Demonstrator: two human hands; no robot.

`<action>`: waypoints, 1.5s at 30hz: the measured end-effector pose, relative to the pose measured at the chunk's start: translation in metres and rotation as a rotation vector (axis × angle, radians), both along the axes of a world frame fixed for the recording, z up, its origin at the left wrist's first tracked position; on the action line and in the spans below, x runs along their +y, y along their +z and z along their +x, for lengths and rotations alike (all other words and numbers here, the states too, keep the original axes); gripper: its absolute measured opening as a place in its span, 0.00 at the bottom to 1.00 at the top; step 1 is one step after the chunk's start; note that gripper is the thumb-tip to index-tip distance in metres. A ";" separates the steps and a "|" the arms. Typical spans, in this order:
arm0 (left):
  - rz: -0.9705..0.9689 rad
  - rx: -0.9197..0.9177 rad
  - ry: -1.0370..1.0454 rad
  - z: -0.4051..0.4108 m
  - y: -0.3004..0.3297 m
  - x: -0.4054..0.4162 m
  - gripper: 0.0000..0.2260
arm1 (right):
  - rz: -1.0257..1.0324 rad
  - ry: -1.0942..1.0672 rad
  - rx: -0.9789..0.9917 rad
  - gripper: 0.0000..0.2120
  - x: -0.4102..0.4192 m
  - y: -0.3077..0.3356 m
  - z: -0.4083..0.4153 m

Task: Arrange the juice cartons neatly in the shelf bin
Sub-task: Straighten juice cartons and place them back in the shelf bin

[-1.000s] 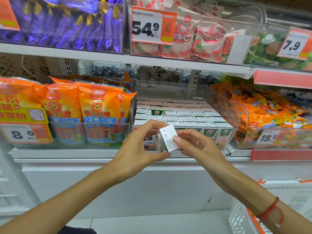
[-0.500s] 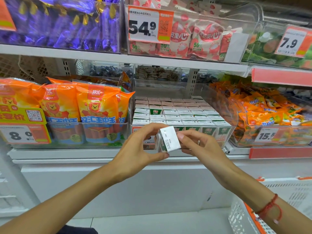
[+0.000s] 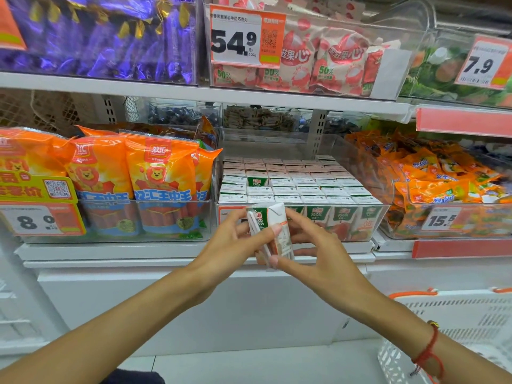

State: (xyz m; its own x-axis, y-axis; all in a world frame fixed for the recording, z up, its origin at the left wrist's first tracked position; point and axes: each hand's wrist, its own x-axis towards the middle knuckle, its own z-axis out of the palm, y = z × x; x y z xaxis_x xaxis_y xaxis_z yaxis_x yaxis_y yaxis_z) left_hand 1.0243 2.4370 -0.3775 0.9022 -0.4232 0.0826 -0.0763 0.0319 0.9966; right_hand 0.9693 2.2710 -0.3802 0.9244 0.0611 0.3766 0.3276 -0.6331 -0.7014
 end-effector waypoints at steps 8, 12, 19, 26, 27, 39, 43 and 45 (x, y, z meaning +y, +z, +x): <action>-0.094 0.128 -0.076 0.005 0.008 0.007 0.22 | 0.391 -0.028 0.099 0.22 -0.008 0.011 0.005; -0.104 0.184 -0.089 0.008 0.006 0.011 0.21 | 0.448 0.068 0.185 0.18 -0.013 0.016 0.004; -0.152 0.451 -0.036 0.010 0.006 0.013 0.17 | 0.341 0.103 0.235 0.21 -0.013 0.018 0.000; 0.018 0.525 -0.008 0.006 0.005 0.013 0.29 | 0.440 -0.064 0.200 0.18 -0.008 0.024 0.001; 0.035 0.533 -0.013 0.006 0.005 0.013 0.29 | 0.449 -0.081 0.218 0.19 -0.007 0.024 0.002; -0.005 0.387 -0.023 0.002 0.009 0.016 0.28 | 0.542 -0.043 0.338 0.18 -0.008 0.030 0.000; -0.025 0.128 0.040 0.001 0.016 0.011 0.18 | 0.628 0.023 0.365 0.21 -0.009 0.028 -0.003; -0.023 0.024 0.057 0.001 0.016 0.008 0.20 | 0.643 0.019 0.332 0.21 -0.008 0.026 -0.003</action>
